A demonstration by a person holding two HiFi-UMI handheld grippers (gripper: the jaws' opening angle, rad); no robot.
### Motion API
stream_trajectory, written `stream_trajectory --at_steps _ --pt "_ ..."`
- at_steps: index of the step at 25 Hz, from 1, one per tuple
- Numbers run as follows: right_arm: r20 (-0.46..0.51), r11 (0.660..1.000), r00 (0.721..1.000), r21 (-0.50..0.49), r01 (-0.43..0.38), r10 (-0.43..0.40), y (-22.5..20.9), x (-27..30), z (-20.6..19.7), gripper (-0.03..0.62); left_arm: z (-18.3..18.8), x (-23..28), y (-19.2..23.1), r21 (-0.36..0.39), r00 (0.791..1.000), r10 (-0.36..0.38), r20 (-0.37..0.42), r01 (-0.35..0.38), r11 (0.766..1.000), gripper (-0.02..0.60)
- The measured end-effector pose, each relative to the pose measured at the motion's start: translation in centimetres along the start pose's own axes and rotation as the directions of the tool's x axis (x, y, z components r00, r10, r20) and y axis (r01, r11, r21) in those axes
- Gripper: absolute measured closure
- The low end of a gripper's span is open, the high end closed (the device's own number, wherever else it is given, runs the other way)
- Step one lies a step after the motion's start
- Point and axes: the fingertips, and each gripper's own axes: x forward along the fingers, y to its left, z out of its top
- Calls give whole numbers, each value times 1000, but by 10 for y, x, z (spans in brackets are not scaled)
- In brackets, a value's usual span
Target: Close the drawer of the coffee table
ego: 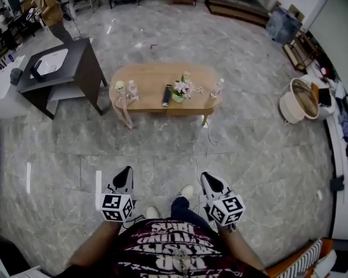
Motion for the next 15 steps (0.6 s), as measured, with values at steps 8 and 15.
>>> stream_trajectory --at_steps 8,15 --pt "-47 1000 999 22 -11 12 -48 15 4 559 -5 51 -23 -25 999 -4 -42 3 1000 560" --pt "-62 1000 998 28 -13 15 -85 24 11 559 1 86 -39 -41 999 -3 -46 1 999 560"
